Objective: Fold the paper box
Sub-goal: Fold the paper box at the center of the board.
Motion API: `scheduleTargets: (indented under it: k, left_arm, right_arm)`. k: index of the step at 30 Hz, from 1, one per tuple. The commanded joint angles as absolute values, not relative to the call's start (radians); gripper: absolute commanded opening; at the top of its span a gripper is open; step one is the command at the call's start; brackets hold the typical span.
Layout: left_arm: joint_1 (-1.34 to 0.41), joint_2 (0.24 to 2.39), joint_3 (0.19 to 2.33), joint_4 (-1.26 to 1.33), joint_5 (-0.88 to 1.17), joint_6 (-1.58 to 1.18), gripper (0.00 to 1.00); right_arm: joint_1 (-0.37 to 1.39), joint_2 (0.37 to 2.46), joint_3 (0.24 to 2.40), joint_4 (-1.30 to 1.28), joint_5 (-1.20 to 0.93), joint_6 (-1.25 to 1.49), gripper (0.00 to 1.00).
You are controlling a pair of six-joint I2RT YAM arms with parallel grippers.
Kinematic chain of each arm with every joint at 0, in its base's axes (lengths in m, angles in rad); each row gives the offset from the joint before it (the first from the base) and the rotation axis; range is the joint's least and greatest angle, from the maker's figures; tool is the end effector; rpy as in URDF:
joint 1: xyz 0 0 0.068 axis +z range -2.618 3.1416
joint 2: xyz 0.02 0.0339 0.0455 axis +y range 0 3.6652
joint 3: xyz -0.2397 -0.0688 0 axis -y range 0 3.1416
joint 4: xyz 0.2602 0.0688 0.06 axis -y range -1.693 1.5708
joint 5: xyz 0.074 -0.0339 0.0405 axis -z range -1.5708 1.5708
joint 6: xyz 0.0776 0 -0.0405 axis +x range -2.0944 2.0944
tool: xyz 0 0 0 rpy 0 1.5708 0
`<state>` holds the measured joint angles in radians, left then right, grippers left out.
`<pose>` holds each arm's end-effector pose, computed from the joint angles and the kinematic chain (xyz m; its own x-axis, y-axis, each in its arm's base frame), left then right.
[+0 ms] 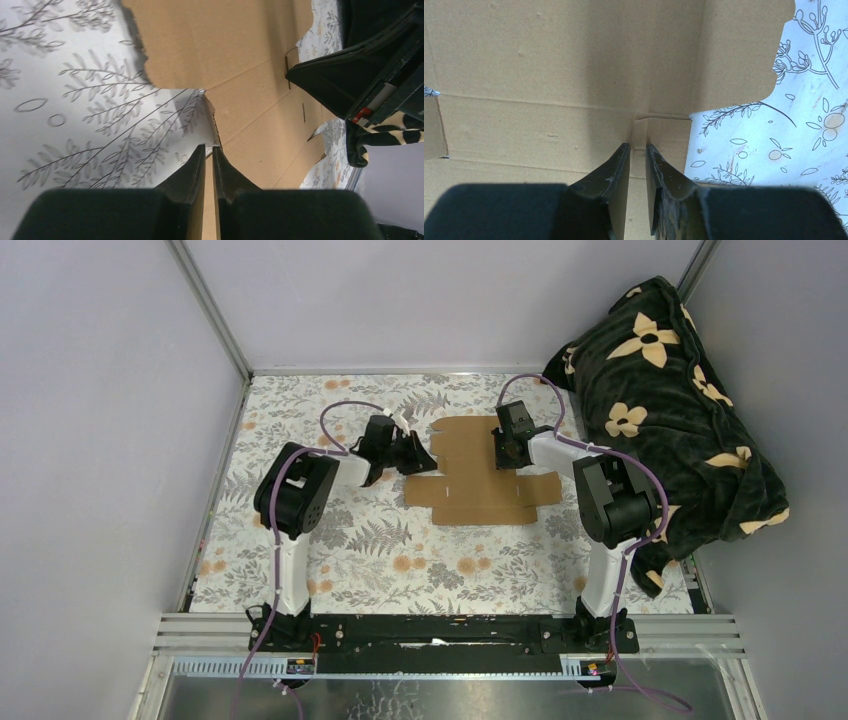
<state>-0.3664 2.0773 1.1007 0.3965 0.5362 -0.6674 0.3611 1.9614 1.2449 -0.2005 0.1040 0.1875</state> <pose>0.4053 -0.1980 0.0640 -0.8395 -0.2478 -0.4836 0.2385 0.6317 -0.7376 0.4134 0.1475 0.0895 -0.7841 -0.0979 -0.6129 -0.1488 0.9883 0.0324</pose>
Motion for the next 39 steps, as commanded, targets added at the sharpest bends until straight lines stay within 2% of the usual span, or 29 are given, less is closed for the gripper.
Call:
scheduleTargets:
  k: [1,12,21,27,30,33,37,39]
  left_arm:
    - [-0.393,2.079,1.159,0.453,0.552,-0.68,0.15]
    - [-0.429,2.106,1.227,0.425,0.542,-0.687,0.15]
    - [-0.442,2.105,1.201,0.455,0.537,-0.695,0.15]
    - [-0.389,2.023,1.16,0.417,0.517,-0.662,0.22]
    - [-0.359,1.993,1.137,0.39,0.499,-0.64,0.31]
    - [-0.335,1.977,1.116,0.362,0.485,-0.621,0.35]
    - [-0.315,1.97,1.089,0.352,0.477,-0.619,0.35]
    - [-0.314,1.981,1.095,0.33,0.468,-0.61,0.32]
  right_arm:
    - [0.388,2.059,1.167,-0.341,-0.029,0.22,0.25]
    - [0.388,2.054,1.16,-0.336,-0.034,0.221,0.25]
    - [0.388,2.053,1.157,-0.336,-0.038,0.22,0.25]
    - [0.387,2.054,1.155,-0.334,-0.04,0.222,0.25]
    - [0.388,2.053,1.155,-0.334,-0.04,0.221,0.25]
    - [0.388,2.053,1.155,-0.334,-0.04,0.221,0.25]
    - [0.389,2.056,1.158,-0.336,-0.04,0.221,0.25]
    - [0.388,2.056,1.158,-0.337,-0.04,0.222,0.25]
